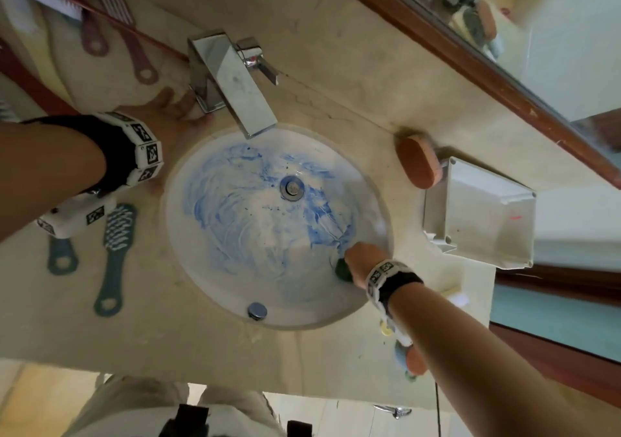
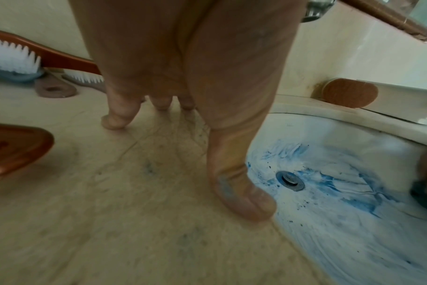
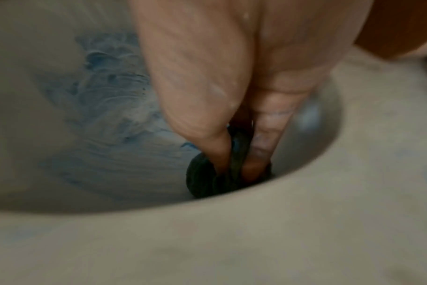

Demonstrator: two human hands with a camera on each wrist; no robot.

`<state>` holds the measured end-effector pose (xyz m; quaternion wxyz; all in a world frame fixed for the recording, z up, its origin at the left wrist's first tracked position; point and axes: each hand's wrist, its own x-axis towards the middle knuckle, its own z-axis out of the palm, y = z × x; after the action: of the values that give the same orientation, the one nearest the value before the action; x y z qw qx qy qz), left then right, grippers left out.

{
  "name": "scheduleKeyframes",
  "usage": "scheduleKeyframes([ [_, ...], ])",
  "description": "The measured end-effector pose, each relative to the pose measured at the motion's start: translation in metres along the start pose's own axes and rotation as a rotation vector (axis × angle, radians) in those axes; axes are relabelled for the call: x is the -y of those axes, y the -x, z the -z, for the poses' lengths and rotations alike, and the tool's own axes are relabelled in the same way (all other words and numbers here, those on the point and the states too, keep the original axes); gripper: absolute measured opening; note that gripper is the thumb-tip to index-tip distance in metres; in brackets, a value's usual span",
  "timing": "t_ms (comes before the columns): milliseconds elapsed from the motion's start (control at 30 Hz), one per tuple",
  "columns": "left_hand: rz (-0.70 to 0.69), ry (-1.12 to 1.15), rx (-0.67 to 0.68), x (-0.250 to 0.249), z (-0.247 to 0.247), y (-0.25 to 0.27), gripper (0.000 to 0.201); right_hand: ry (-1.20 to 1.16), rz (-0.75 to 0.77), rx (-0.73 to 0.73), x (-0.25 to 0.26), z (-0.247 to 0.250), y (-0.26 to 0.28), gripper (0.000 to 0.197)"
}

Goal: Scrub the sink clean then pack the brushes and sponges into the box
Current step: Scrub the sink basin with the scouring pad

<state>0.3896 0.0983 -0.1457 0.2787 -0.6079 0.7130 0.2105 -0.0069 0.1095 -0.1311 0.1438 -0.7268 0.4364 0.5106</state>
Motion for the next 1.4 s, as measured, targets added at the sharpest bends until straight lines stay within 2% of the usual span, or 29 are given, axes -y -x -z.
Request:
scheduleKeyframes([
  [133, 0.013, -0.007, -0.009, 0.001, -0.004, -0.002, 0.166, -0.088, 0.06, 0.062, 0.026, -0.017, -0.005, 0.031],
  [267, -0.025, 0.032, -0.049, 0.009, -0.014, -0.011, 0.171, -0.185, 0.007, 0.03, 0.013, -0.014, -0.01, 0.039],
  [333, -0.032, 0.035, -0.065, 0.01, -0.017, -0.015, 0.169, -0.162, -0.012, -0.007, 0.005, -0.014, -0.01, 0.037],
  [433, -0.024, 0.049, -0.078, 0.009, -0.019, -0.017, 0.162, -0.109, -0.014, 0.023, 0.007, -0.02, -0.003, 0.037],
  [633, -0.074, 0.034, -0.102, 0.02, -0.033, -0.034, 0.172, -0.175, 0.186, 0.045, 0.049, -0.03, 0.002, 0.045],
  [700, -0.097, 0.017, -0.106, 0.02, -0.031, -0.034, 0.172, -0.186, 0.211, 0.053, 0.056, -0.029, 0.002, 0.049],
  [767, -0.1, 0.007, -0.094, 0.022, -0.031, -0.035, 0.172, -0.208, 0.166, 0.036, 0.052, -0.028, 0.002, 0.047],
  [867, -0.111, 0.019, -0.088, 0.023, -0.031, -0.037, 0.174, -0.2, 0.043, -0.014, 0.038, -0.03, 0.006, 0.034],
  [967, -0.096, 0.021, -0.044, 0.024, -0.031, -0.04, 0.177, -0.171, 0.025, -0.008, 0.042, -0.033, 0.011, 0.031],
  [1067, -0.096, 0.019, -0.027, 0.024, -0.029, -0.038, 0.176, -0.24, 0.115, -0.006, 0.068, -0.03, 0.008, 0.033],
  [1167, -0.074, 0.031, -0.007, 0.023, -0.025, -0.037, 0.177, -0.29, 0.255, -0.029, 0.095, -0.028, 0.002, 0.046],
  [1233, -0.029, 0.023, 0.01, 0.016, -0.015, -0.022, 0.176, -0.292, 0.291, -0.028, 0.095, -0.025, -0.002, 0.055],
  [1267, 0.011, 0.049, 0.016, 0.008, -0.008, -0.008, 0.171, -0.289, 0.278, -0.021, 0.089, -0.024, -0.002, 0.055],
  [1300, 0.064, 0.104, 0.006, 0.0, -0.002, 0.007, 0.157, -0.284, 0.253, -0.019, 0.08, -0.024, -0.002, 0.053],
  [1367, 0.142, 0.189, -0.044, -0.02, 0.004, 0.036, 0.108, -0.261, 0.206, -0.022, 0.058, -0.027, 0.0, 0.047],
  [1400, 0.168, 0.196, -0.071, -0.031, 0.003, 0.048, 0.094, -0.253, 0.189, -0.023, 0.048, -0.03, 0.001, 0.047],
])
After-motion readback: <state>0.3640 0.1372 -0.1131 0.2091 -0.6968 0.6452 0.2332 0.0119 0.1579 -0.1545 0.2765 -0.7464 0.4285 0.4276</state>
